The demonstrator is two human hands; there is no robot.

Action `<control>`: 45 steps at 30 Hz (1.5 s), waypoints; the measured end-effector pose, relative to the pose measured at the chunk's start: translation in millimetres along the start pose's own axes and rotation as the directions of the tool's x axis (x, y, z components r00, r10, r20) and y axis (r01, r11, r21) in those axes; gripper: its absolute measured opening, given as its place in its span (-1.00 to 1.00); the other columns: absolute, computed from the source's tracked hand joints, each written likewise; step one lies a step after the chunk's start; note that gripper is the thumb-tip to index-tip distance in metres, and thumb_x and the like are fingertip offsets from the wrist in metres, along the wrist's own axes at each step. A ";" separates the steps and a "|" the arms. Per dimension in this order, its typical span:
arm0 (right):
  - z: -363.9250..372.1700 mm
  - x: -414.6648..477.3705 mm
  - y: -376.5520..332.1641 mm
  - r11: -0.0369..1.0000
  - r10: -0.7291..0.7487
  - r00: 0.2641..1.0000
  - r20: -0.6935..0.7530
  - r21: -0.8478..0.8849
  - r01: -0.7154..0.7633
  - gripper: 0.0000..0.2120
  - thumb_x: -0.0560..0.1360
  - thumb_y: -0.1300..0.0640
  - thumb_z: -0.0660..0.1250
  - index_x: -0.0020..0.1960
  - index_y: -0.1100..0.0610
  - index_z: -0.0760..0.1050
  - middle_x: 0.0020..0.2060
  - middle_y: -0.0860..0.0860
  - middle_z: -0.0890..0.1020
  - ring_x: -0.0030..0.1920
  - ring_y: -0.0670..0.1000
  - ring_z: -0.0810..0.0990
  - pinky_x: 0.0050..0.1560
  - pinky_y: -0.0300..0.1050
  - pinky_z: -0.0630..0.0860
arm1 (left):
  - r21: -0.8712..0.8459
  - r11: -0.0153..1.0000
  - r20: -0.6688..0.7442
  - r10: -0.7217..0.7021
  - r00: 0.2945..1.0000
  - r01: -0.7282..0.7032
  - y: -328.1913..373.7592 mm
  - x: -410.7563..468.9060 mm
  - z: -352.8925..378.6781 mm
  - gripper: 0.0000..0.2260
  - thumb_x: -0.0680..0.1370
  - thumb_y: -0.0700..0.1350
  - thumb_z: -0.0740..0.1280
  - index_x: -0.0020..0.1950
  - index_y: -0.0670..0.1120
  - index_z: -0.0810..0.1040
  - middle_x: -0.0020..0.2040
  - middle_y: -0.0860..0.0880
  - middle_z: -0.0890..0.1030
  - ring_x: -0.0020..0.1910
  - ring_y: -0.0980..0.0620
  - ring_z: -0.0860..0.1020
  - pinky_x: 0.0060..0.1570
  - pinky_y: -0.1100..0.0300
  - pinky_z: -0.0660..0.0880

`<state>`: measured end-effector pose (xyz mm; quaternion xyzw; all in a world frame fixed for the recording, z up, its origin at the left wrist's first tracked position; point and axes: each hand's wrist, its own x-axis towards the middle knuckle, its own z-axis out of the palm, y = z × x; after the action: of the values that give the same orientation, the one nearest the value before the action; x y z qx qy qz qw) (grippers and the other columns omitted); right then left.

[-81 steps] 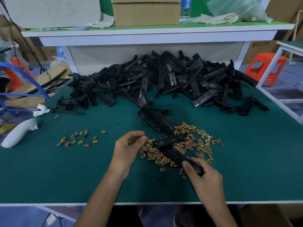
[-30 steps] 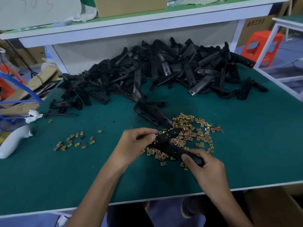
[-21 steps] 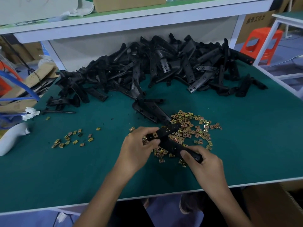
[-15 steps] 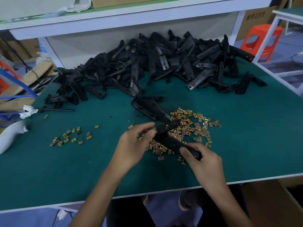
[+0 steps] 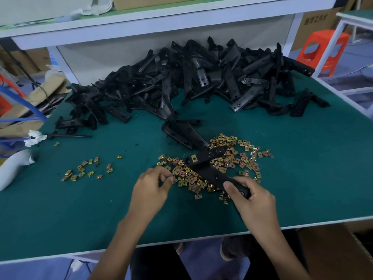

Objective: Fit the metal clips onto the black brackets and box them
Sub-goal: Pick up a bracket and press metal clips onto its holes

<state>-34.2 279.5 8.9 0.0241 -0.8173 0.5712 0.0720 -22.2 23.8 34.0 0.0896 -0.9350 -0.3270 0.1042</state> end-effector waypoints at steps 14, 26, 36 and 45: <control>1.2 -0.5 1.1 1.000 -0.003 1.000 0.002 -0.024 0.003 -0.90 0.45 -0.16 0.45 -0.07 -0.18 0.62 -0.27 -0.28 0.65 -0.27 -0.21 0.60 -0.34 -0.40 0.39 | -0.137 0.990 0.019 -0.018 1.000 0.021 2.4 -6.6 -4.2 -0.89 0.69 -0.12 0.22 0.02 0.03 0.51 -0.16 0.12 0.63 -0.21 0.18 0.55 -0.20 0.29 0.41; 1.3 -0.1 2.2 0.999 -0.031 1.000 -0.003 -0.010 0.031 -0.78 0.41 -0.23 0.40 -0.05 -0.13 0.63 -0.27 -0.28 0.65 -0.25 -0.21 0.60 -0.32 -0.38 0.40 | -0.486 0.873 -0.020 0.040 0.999 -0.045 58.3 18.8 -27.8 -0.83 0.68 -0.17 0.26 0.11 0.11 0.53 -0.07 0.12 0.73 -0.05 0.16 0.67 -0.05 0.28 0.57; 4.0 -2.9 5.7 0.993 -0.091 0.996 0.007 -0.077 0.091 -0.87 0.47 -0.04 0.50 -0.07 -0.25 0.59 -0.20 -0.32 0.65 -0.21 -0.23 0.62 -0.32 -0.45 0.39 | -0.377 0.918 0.021 0.139 0.990 -0.121 70.4 32.4 -30.2 -0.78 0.66 -0.11 0.31 0.05 0.23 0.61 -0.08 0.19 0.70 0.02 0.13 0.67 0.12 -0.01 0.61; 5.7 -1.8 12.5 0.990 -0.103 0.995 0.002 -0.100 0.103 -0.84 0.46 -0.06 0.49 0.00 -0.04 0.69 -0.25 -0.21 0.68 -0.20 -0.21 0.64 -0.31 -0.44 0.41 | -0.343 0.930 0.138 0.191 0.972 -0.134 75.1 37.8 -19.9 -0.70 0.65 -0.17 0.30 0.22 0.22 0.61 0.06 0.20 0.66 0.10 0.29 0.59 0.14 0.27 0.50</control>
<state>-34.4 278.4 -4.9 0.0618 -0.8423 0.5253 0.1040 -61.0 60.9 101.6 -0.0349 -0.8764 -0.4759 0.0652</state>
